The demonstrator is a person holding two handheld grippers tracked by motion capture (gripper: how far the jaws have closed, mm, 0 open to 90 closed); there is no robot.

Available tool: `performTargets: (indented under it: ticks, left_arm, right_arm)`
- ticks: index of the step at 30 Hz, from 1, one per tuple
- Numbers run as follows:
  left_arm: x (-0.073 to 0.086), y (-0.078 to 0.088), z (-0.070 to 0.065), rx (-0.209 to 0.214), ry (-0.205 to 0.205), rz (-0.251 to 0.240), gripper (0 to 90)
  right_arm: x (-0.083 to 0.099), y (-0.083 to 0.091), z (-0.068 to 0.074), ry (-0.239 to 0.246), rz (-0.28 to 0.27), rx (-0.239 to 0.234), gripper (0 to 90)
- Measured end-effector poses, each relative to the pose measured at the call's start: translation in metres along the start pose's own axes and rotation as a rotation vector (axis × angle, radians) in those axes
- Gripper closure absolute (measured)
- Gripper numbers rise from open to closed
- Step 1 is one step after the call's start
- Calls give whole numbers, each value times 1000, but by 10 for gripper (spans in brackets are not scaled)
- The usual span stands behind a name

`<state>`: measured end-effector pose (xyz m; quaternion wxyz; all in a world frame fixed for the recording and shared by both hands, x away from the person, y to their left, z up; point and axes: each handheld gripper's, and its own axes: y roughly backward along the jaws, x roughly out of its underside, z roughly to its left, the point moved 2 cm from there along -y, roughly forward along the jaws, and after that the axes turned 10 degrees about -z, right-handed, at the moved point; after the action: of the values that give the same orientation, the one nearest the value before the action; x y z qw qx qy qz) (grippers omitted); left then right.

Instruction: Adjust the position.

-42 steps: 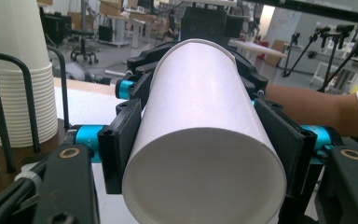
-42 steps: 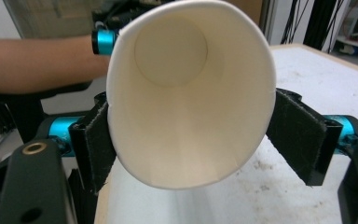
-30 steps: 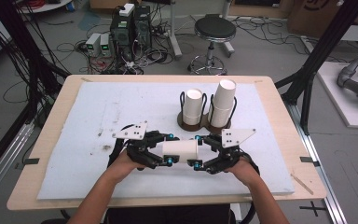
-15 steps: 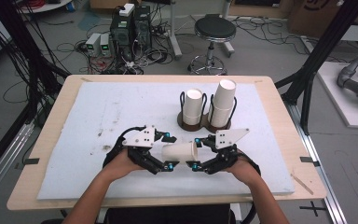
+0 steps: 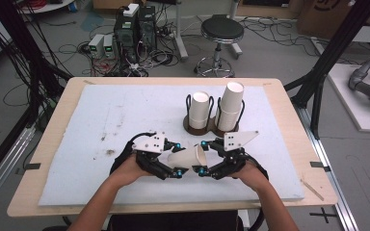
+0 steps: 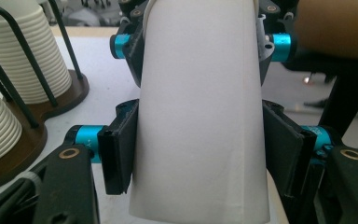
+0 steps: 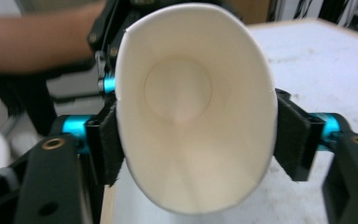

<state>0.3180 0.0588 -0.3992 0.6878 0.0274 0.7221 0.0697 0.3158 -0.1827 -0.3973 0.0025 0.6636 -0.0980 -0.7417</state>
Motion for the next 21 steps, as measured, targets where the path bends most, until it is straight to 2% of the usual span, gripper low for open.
performTargets:
  ticks: [2, 5, 8, 11, 13, 16, 21]
  left_arm:
    - [3, 1, 2, 0, 37, -59, 350]
    - [9, 2, 4, 8, 70, -120, 350]
    - [13, 3, 5, 6, 96, -172, 351]
    - [14, 4, 6, 7, 109, -203, 351]
    - [14, 3, 6, 11, 111, -212, 351]
    - [14, 2, 5, 17, 113, -217, 353]
    - [15, -1, 3, 12, 110, -188, 353]
  right_arm:
    - [-1, 0, -1, -18, -40, 17, 219]
    - [-2, 0, -2, -58, -78, 23, 218]
    - [-1, 0, -2, -67, -80, 24, 219]
    - [-1, -1, -2, -65, -82, 28, 219]
    - [-1, -2, -2, -66, -86, 29, 224]
    - [-1, -2, -2, -52, -89, 22, 282]
    - [-2, 0, -2, -16, -86, 9, 312]
